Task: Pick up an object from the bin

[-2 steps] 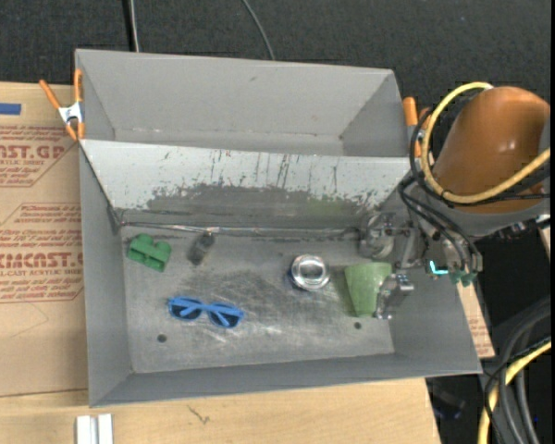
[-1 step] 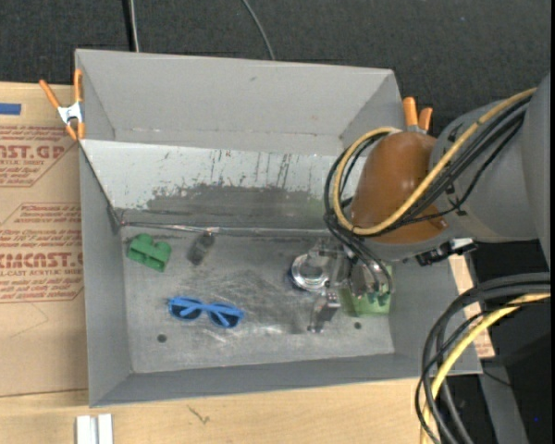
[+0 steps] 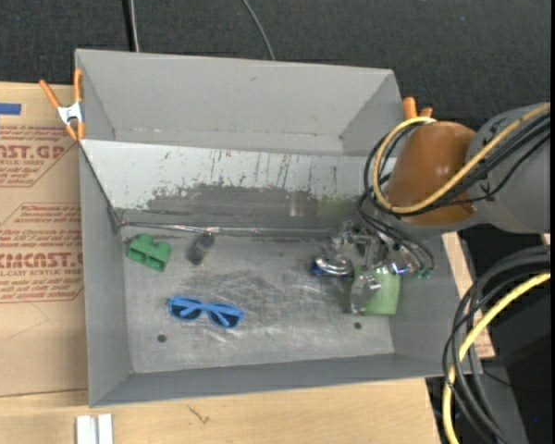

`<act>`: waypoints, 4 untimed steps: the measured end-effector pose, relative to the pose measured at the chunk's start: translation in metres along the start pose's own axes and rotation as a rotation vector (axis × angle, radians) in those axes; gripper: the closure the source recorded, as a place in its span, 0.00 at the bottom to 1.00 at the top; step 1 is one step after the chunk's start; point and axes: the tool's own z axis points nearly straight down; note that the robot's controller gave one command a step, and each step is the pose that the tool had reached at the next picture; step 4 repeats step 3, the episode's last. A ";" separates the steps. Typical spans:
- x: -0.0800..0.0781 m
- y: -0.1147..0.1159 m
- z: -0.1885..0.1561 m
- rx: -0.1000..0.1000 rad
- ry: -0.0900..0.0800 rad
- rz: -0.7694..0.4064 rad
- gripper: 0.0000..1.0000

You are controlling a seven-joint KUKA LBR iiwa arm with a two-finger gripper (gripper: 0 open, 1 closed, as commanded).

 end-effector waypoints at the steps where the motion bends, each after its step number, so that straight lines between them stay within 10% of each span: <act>1: -0.002 -0.001 -0.003 0.005 -0.008 0.000 1.00; 3: 0.010 0.003 -0.185 0.003 0.009 0.061 1.00; 4: 0.010 0.003 -0.185 0.003 0.009 0.061 1.00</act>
Offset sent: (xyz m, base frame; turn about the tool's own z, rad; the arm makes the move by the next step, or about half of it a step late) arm 0.0000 0.0000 0.0000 0.0000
